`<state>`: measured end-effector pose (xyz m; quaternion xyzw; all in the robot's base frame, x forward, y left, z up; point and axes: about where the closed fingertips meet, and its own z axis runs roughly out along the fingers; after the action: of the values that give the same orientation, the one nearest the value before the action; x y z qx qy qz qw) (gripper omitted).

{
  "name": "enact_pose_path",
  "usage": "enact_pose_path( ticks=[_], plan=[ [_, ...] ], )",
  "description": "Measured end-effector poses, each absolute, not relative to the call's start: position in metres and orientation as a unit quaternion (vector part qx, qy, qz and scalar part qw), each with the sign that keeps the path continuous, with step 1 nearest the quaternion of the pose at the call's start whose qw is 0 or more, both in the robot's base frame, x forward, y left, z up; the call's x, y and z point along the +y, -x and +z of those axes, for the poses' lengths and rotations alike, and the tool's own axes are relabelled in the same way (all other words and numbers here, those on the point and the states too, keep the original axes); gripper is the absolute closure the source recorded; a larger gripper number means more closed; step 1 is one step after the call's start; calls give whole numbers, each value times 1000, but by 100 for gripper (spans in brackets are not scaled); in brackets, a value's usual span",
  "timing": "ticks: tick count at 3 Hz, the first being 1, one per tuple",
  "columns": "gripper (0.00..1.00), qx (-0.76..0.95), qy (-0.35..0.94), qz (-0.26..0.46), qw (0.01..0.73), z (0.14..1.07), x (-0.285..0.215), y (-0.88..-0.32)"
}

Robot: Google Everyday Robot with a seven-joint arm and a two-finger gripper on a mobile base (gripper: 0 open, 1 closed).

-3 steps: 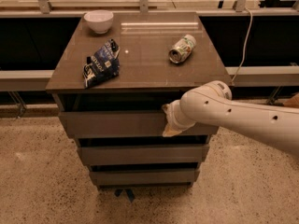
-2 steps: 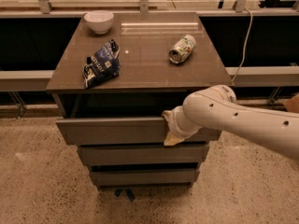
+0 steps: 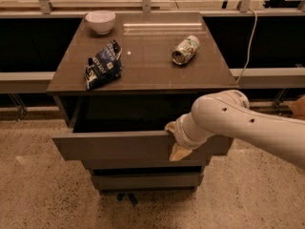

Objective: Open top drawer

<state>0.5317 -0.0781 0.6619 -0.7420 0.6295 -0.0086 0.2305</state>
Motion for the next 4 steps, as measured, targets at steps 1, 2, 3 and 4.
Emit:
enact_pose_path(
  ticks=[1,2,3,4],
  plan=[
    [34,624,744,9,238,679,-81,-504],
    [20,613,742,38,268,712,-86,-465],
    [0,616,735,44,279,715,-93,-459],
    [0,618,737,50,269,711,-94,-466]
  ],
)
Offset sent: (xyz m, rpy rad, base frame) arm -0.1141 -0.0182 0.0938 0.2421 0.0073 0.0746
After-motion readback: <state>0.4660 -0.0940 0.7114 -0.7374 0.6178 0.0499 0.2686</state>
